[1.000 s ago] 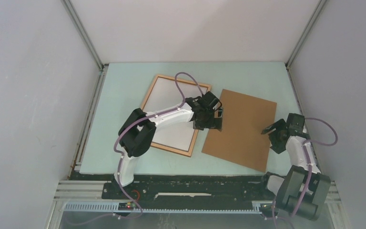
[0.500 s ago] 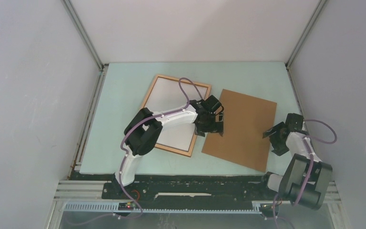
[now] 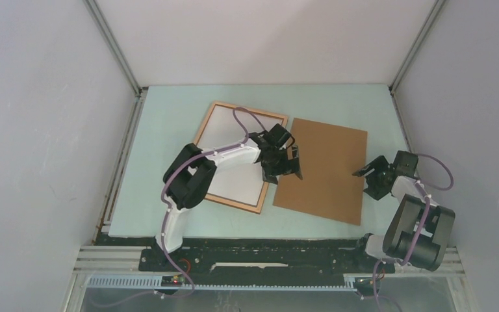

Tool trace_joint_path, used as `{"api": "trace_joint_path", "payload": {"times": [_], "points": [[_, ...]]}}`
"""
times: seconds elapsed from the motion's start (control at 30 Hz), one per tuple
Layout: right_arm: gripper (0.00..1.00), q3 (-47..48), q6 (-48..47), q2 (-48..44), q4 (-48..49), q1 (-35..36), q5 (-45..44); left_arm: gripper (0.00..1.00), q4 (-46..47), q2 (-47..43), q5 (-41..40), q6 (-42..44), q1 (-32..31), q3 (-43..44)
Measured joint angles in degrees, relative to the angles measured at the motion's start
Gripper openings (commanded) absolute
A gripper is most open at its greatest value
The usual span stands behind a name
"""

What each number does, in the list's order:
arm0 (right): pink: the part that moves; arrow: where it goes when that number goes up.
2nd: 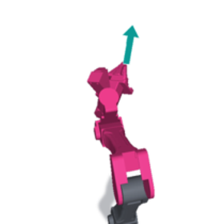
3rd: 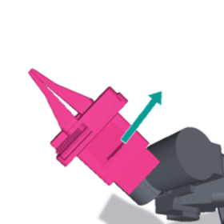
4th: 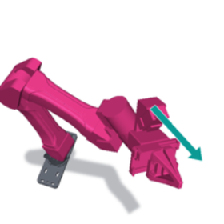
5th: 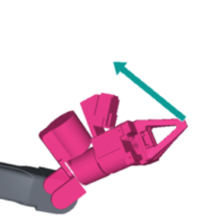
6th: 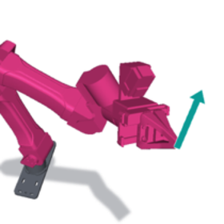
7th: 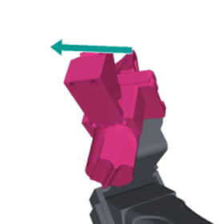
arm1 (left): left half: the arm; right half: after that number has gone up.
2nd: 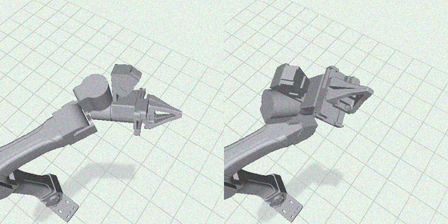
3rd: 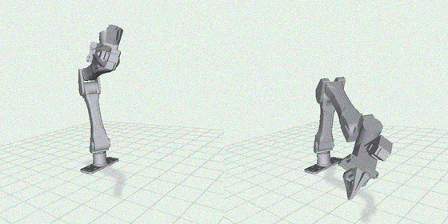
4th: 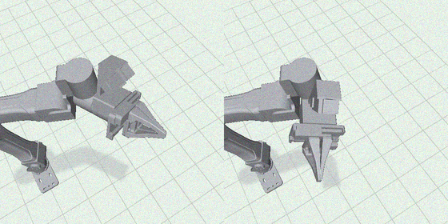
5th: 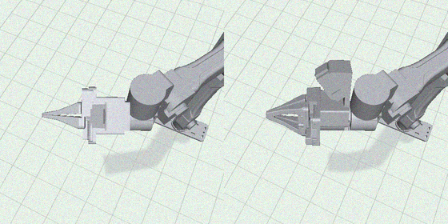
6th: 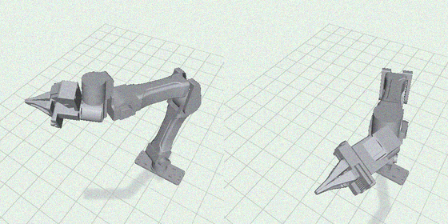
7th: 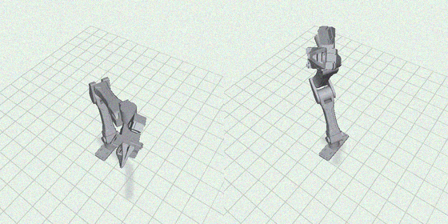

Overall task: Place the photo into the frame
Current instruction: Move the photo frame item to the center of the board.

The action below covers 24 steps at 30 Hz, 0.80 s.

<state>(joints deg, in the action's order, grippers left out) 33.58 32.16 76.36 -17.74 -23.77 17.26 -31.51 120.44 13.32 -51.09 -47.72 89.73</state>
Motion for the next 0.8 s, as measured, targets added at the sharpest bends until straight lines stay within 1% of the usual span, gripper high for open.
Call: {"api": "trace_joint_path", "payload": {"times": [0.1, 0.2, 0.47, 0.63, 0.8], "points": [[0.78, -1.4, -0.2, -0.3, 2.9, -0.2, 3.0, 0.99, 0.5, -0.8, 2.0, -1.0, 1.6, -0.9], [0.78, -2.3, -0.6, -0.8, 4.1, -0.2, 4.6, 0.99, 0.6, -2.8, 2.1, -1.2, 2.5, -1.1], [0.77, -2.8, -1.0, -0.9, 4.9, 0.7, 5.9, 1.00, 2.7, -13.7, 2.9, -1.5, 3.0, -2.1], [0.78, -3.1, 0.0, -1.0, 5.1, 4.4, 6.4, 1.00, 7.7, -19.1, 3.8, -2.0, 5.1, -8.7], [0.77, -3.3, 2.8, -0.7, 5.6, 9.9, 7.0, 1.00, 9.2, -20.2, 4.0, -1.9, 9.4, -15.5]]}}
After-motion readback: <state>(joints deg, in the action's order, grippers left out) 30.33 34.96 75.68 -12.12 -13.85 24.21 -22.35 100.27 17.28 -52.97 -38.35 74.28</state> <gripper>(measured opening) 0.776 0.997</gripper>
